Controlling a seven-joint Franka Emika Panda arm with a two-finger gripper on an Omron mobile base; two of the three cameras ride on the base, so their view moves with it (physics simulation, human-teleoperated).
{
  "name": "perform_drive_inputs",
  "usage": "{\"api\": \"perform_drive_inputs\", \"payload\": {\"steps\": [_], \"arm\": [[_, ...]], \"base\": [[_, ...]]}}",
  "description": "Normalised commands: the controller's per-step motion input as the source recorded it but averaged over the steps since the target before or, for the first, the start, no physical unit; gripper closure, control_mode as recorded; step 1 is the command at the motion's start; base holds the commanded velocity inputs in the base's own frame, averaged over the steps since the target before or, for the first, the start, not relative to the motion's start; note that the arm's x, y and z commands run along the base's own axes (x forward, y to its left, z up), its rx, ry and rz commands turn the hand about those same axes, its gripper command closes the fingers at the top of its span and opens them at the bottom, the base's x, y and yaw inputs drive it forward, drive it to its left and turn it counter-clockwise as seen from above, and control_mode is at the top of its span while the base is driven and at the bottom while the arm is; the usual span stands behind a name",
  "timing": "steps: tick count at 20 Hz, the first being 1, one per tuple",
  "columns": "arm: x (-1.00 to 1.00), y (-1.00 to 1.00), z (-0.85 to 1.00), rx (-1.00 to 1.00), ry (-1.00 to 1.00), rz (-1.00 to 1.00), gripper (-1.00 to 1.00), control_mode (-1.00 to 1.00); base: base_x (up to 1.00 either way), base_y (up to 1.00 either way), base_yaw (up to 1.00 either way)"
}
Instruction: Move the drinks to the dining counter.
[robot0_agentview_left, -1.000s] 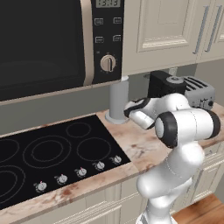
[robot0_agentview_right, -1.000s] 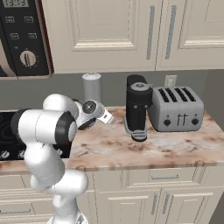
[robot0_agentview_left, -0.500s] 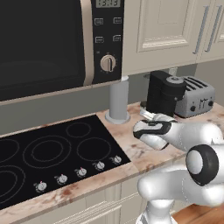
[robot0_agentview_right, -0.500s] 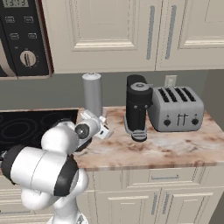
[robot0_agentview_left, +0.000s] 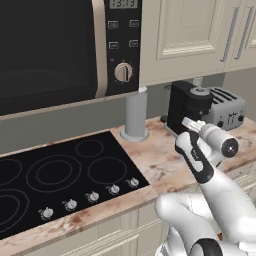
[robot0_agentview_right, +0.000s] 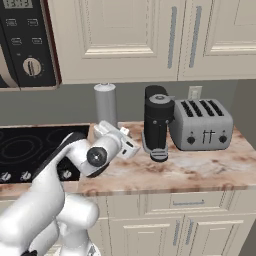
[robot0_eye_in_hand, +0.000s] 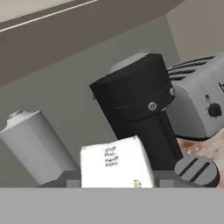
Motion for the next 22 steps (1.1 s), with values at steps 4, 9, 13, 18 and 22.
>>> {"api": "perform_drive_inputs", "payload": {"steps": [4, 9, 13, 18, 22], "arm": [[-0.99, -0.08, 0.18, -0.10, 0.04, 0.00, 1.00, -1.00], [-0.99, 0.00, 0.07, -0.12, 0.15, 0.00, 1.00, -1.00], [-1.00, 0.00, 0.18, -0.09, 0.14, 0.00, 1.00, -1.00], [-0.86, 0.00, 0.49, -0.01, 0.21, 0.00, 1.00, -1.00], [-0.61, 0.00, 0.50, 0.00, 0.27, 0.00, 1.00, -1.00]], "base": [[0.00, 0.00, 0.00], [0.00, 0.00, 0.00], [0.00, 0.00, 0.00], [0.00, 0.00, 0.00], [0.00, 0.00, 0.00]]}}
